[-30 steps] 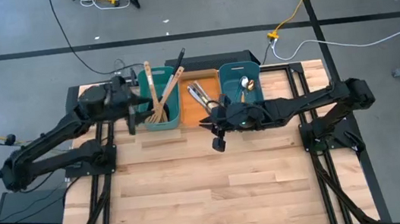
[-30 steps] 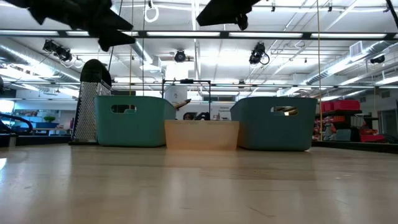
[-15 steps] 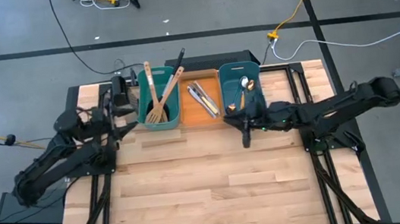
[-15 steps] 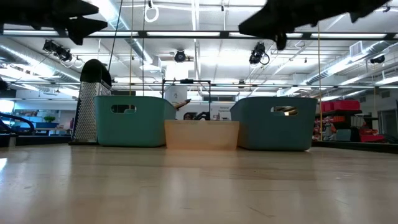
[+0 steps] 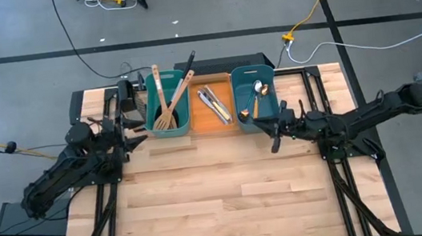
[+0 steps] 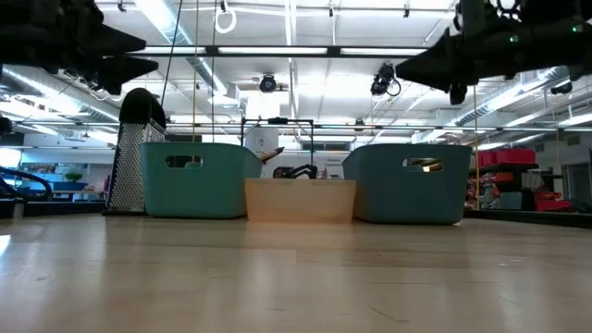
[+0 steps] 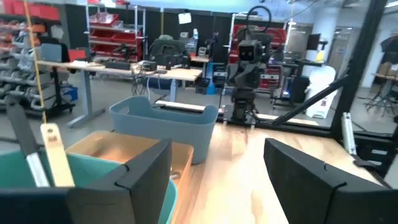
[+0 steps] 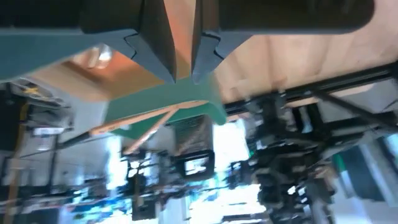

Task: Pick & Place Kitchen Items
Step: Return to Home Position

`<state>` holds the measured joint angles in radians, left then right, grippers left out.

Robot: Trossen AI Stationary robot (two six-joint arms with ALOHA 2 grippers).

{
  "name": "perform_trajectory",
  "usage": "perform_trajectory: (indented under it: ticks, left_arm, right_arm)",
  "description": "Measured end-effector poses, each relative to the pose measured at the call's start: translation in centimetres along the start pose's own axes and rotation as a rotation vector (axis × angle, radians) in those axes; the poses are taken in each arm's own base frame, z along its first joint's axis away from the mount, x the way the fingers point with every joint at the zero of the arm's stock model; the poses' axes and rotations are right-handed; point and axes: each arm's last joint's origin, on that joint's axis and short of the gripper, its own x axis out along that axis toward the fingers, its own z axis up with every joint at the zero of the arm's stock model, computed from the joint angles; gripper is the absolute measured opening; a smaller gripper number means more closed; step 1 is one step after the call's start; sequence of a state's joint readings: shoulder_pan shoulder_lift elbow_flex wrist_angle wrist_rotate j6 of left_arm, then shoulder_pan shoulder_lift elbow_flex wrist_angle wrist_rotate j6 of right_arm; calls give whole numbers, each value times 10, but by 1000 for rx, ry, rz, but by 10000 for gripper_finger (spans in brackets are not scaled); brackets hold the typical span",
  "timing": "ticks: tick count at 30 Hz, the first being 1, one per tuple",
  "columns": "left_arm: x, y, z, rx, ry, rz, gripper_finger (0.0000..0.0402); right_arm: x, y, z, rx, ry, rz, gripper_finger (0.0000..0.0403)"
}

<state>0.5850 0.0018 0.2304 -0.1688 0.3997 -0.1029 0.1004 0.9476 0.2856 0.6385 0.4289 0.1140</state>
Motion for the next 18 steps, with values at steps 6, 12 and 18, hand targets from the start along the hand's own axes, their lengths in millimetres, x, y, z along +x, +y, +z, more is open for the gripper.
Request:
perform_trajectory:
  ticks: [6,12,18]
  left_arm:
    - [11,7,-28,-66,-30,7,259]
    - [18,5,-47,-111,-53,-11,259]
    - [20,-6,-48,-107,-57,-11,259]
  right_arm:
    - [-10,-7,-13,-23,-53,-23,48]
    - [-19,-13,-31,-6,-53,-20,39]
    - [-29,-19,-45,2,-56,-17,36]
